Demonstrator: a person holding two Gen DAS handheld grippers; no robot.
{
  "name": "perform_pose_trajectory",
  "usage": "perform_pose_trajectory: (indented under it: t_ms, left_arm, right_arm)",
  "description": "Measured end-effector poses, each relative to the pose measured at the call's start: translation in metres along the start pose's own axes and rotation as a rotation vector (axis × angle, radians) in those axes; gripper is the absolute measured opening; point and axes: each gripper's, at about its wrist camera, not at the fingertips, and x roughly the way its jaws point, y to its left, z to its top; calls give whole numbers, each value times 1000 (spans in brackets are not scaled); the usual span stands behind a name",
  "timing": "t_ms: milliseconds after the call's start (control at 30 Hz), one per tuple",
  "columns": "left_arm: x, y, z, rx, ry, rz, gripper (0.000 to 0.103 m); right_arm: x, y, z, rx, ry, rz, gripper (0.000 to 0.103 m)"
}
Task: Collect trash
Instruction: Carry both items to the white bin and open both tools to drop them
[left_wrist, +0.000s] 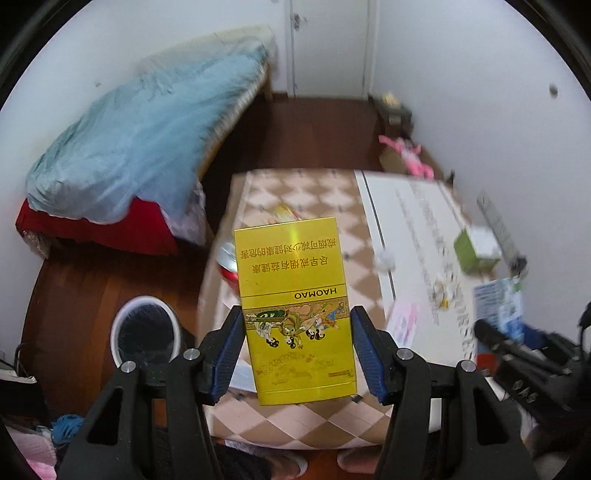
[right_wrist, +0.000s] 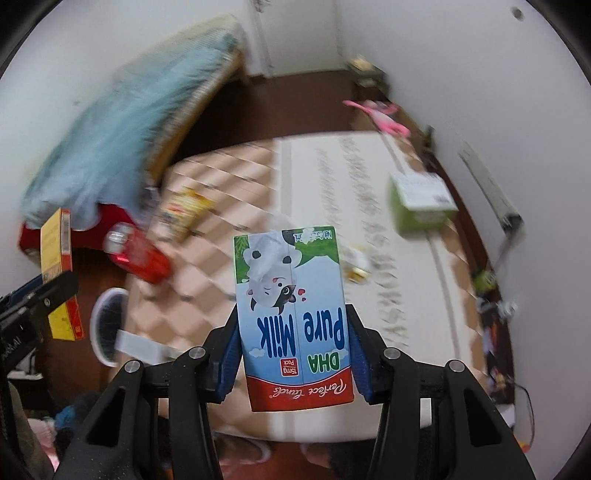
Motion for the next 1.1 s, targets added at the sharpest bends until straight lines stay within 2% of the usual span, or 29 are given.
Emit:
perform_pose_trajectory:
  t_ms: [167,300,400,500,567,700,900,1100]
  left_arm:
    - [-32,71,10,-68,-62,36,54]
    - [-32,138,5,-129,-62,86,54]
    - [-15,200,-4,-199,-37,128,54]
    - [19,264,-21,-288,24,153,54]
    - [52,305,-35,-351,86,162,54]
    - [126,375,-65,-483,212,117,54]
    - [217,426,-101,-599,364,56,54]
    - [274,453,-115,-650,447,22,55]
  right_arm:
    - [-9,83,11,-86,-31,119,52]
    - [5,173,12,-180,-9,222,52]
    - [30,242,5,-245,34,279,52]
    - [73,309,-6,-306,95,308,52]
    - [102,339,-15,-328,141,321,52]
    - [180,392,-37,-348,265,334,52]
    - [286,447,-67,-360,397,328,52]
    - [345,480,-84,-391,447,308,52]
